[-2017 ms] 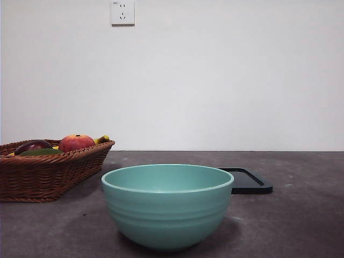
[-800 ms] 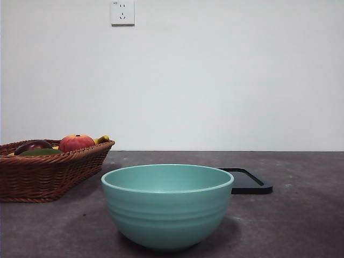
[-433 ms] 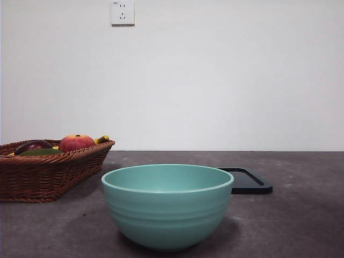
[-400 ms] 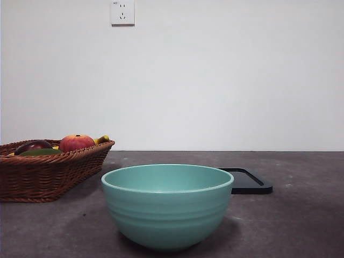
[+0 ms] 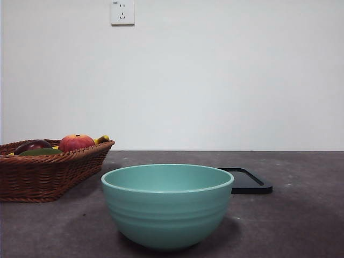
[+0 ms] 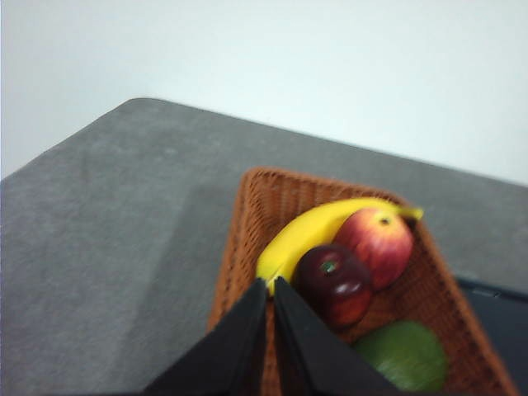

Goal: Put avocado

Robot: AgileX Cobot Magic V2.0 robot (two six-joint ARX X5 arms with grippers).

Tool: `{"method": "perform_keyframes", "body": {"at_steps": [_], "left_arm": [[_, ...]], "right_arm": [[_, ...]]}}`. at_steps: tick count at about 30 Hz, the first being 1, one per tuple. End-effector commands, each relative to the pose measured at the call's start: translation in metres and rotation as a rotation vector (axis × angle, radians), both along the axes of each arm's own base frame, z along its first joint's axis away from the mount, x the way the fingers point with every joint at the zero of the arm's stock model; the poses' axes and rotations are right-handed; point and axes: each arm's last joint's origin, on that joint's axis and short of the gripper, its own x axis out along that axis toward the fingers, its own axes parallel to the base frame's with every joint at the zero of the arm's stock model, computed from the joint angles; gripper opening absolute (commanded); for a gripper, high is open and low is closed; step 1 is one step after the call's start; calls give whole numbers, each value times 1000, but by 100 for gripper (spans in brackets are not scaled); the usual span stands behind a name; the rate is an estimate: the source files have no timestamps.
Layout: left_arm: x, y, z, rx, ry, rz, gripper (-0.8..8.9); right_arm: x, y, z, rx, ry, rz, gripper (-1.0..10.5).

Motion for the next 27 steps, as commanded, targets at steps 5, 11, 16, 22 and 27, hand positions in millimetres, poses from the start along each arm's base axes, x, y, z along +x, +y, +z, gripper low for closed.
{"method": "perform_keyframes", "body": {"at_steps": [5,11,16,22,27], "left_arm": [[6,-1,53,-69,-22,-1,16],[19,-3,110,-66,67,-25,16],[35,-6,145,-76,144,-105,16],[43,-14,156,-102,180,-275,16],[39,-25,148,-105,271,-448,17]], "right_arm": [[8,0,48,33,104,8,4],[30,4,87,1,328,111,4],[49,9,106,-49,486,189,4],[55,12,113,-39,489,210,5],[52,18,114,-25,477,328,5]]}}
